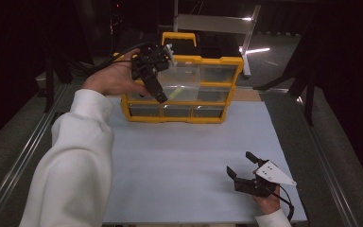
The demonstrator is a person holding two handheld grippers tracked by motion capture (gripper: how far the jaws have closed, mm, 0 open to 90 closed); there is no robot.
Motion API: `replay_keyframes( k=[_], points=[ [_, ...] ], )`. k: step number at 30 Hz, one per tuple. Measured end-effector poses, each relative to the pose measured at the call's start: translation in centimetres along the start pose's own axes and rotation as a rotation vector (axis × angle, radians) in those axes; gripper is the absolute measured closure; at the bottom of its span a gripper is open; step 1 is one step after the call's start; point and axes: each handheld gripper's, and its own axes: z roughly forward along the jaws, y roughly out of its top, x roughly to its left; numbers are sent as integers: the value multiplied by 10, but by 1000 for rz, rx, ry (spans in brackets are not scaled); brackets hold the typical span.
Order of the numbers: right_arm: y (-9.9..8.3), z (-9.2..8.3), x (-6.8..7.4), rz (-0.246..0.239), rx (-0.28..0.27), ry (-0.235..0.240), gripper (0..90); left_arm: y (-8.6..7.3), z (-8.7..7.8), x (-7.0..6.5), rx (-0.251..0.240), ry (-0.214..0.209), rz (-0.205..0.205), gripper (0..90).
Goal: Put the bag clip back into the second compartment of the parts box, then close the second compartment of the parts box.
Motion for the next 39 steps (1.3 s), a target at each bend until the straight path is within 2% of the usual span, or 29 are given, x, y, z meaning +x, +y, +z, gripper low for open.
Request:
replay_keyframes(
  k=[2, 11, 19, 27, 32, 39],
  points=[
    [0, 0, 0, 0, 0, 1, 105, -3, 0, 0, -4, 1, -8, 79],
    [0, 1, 0, 0, 1, 1, 105, -10, 4, -7, -11, -7, 9, 89],
    [-1, 1, -1, 1, 1, 0, 105, -12, 13, -8, 4, -36, 10, 91],
    [0, 1, -1, 1, 0, 0, 105, -14, 18, -13, -5, -56, 17, 90],
    [0, 1, -1, 1, -1, 0, 105, -19, 22, -14, -7, -74, 8, 113],
    [0, 1, 0, -1, 0, -1, 105, -24, 30, -15, -16, -102, 16, 165]
  ],
)
